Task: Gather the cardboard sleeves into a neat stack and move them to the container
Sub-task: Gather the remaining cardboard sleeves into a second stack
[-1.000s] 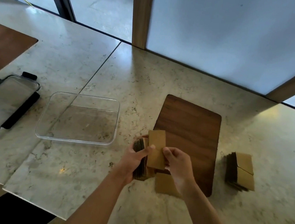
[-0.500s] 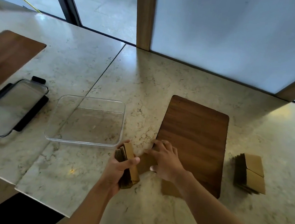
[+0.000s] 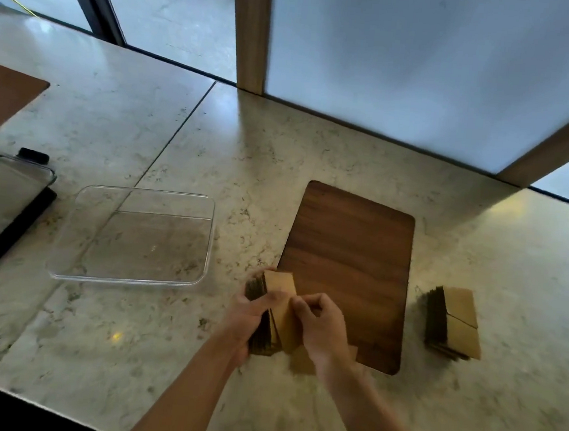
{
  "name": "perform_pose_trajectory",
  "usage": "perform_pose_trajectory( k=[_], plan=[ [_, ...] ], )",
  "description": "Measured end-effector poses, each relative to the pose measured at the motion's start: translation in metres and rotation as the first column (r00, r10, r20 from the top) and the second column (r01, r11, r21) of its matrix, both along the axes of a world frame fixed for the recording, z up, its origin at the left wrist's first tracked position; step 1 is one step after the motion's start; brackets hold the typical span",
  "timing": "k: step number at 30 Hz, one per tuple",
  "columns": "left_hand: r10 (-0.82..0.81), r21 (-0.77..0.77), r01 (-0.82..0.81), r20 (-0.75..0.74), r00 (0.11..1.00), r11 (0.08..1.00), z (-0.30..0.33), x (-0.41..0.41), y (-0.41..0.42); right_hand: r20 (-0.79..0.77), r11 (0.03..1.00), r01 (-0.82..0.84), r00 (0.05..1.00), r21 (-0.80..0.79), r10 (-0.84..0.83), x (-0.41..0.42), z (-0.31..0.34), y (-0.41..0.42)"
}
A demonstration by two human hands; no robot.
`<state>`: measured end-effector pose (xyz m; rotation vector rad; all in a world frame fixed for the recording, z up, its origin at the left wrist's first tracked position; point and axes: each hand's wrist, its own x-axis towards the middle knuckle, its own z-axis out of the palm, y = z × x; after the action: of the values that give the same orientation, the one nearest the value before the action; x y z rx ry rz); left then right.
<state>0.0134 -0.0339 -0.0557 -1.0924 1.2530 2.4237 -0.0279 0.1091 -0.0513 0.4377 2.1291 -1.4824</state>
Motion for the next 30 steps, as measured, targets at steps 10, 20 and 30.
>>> perform_pose_trajectory(
  k=[10, 20, 30],
  plan=[
    [0.046, 0.13, -0.041, -0.033, 0.998, 0.991, -0.006, -0.003, -0.001, -0.131, 0.966, -0.141, 0.976, 0.216, 0.172, 0.015, -0.005, 0.067],
    [0.095, 0.14, -0.081, -0.096, 0.991, 0.987, 0.004, 0.0, -0.003, 0.189, 0.999, 0.033, 0.982, -0.026, -0.028, -0.007, 0.01, 0.047],
    [0.116, 0.157, -0.094, -0.136, 0.984, 0.983, 0.006, -0.003, 0.005, 0.258, 0.994, -0.092, 0.961, -0.052, 0.103, -0.006, 0.015, 0.034]
  ],
)
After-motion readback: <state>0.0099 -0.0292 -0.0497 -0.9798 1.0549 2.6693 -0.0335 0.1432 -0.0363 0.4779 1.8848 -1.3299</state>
